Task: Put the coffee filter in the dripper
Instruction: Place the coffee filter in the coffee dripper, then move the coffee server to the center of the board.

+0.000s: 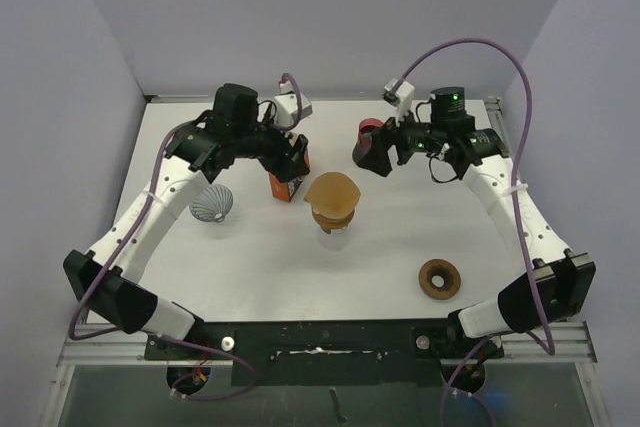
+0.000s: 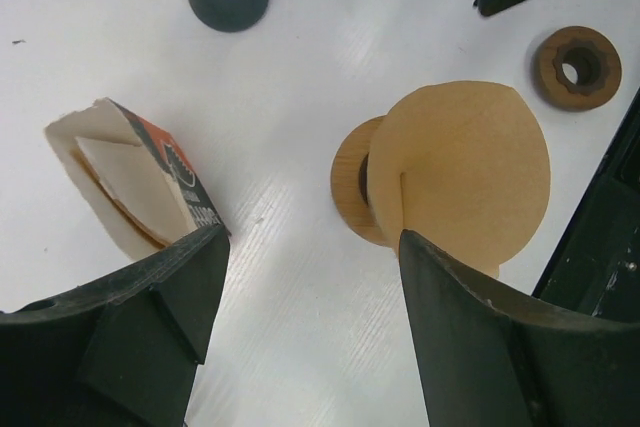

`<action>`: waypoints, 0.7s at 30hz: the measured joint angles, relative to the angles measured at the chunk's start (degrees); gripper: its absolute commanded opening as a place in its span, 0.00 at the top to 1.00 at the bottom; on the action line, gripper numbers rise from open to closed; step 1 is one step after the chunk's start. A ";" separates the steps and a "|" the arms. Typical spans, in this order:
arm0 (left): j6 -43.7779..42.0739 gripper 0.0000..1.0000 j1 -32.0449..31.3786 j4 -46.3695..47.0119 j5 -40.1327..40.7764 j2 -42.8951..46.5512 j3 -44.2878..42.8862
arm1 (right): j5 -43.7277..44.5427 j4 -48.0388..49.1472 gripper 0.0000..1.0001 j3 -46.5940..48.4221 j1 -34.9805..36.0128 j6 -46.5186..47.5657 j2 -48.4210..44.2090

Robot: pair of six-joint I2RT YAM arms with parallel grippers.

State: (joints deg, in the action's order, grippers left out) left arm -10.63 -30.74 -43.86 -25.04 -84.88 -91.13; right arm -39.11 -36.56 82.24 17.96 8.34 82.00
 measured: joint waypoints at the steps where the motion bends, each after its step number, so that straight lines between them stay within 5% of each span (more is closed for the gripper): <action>1: 0.00 0.33 0.57 0.00 -0.09 0.46 -0.02 | 0.04 0.09 0.12 0.20 -0.68 -0.20 -0.15; 11: 2.60 0.33 12.92 1.01 -3.80 4.92 1.03 | 3.96 5.51 0.15 0.46 -9.20 -3.93 0.07; 21: 3.54 0.33 18.97 4.11 -3.19 15.45 8.72 | 11.41 13.99 0.23 1.97 -15.80 -11.02 15.17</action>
State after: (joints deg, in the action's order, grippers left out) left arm -7.09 -11.77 -39.75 -28.23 -69.43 -82.41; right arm -27.70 -22.57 84.20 2.15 -2.68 97.17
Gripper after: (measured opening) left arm 0.673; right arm 0.781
